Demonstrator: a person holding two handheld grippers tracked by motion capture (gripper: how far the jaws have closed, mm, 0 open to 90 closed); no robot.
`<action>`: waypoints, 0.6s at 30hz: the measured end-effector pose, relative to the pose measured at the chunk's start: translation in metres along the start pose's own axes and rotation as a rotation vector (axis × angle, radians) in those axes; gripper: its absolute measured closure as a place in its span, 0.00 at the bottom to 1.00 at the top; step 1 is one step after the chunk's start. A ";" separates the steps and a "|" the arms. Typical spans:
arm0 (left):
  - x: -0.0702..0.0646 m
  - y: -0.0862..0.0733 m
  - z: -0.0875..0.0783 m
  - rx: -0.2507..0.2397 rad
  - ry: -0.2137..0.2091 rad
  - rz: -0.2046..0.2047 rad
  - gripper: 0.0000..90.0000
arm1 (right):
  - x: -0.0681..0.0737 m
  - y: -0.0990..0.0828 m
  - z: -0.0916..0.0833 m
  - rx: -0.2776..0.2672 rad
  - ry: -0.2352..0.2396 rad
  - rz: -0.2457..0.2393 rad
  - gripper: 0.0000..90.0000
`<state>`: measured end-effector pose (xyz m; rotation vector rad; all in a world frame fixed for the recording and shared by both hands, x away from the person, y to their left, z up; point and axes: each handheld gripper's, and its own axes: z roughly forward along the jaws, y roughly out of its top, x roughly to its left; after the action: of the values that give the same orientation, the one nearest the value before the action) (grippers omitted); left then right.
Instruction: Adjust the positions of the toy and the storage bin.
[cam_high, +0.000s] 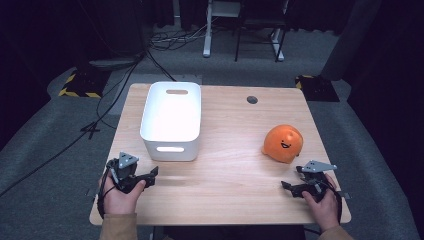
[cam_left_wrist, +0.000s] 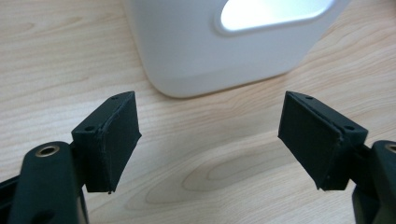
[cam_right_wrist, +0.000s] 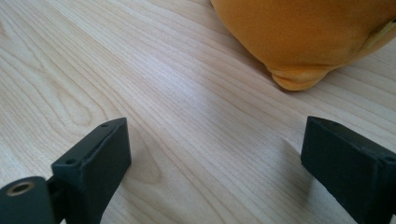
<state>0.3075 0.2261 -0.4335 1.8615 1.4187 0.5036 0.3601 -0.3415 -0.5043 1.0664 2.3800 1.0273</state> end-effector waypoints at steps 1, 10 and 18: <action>0.000 0.006 -0.004 -0.014 -0.003 -0.007 0.23 | 0.000 0.000 0.000 0.000 0.000 0.000 0.09; 0.002 0.026 -0.019 -0.074 0.004 -0.009 0.26 | 0.000 0.000 0.000 0.000 0.000 0.001 0.09; -0.004 0.047 -0.029 -0.134 0.008 -0.001 0.26 | 0.000 0.000 0.000 0.000 0.000 0.000 0.09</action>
<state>0.3174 0.2256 -0.3785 1.7538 1.3568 0.5918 0.3601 -0.3414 -0.5043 1.0668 2.3801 1.0274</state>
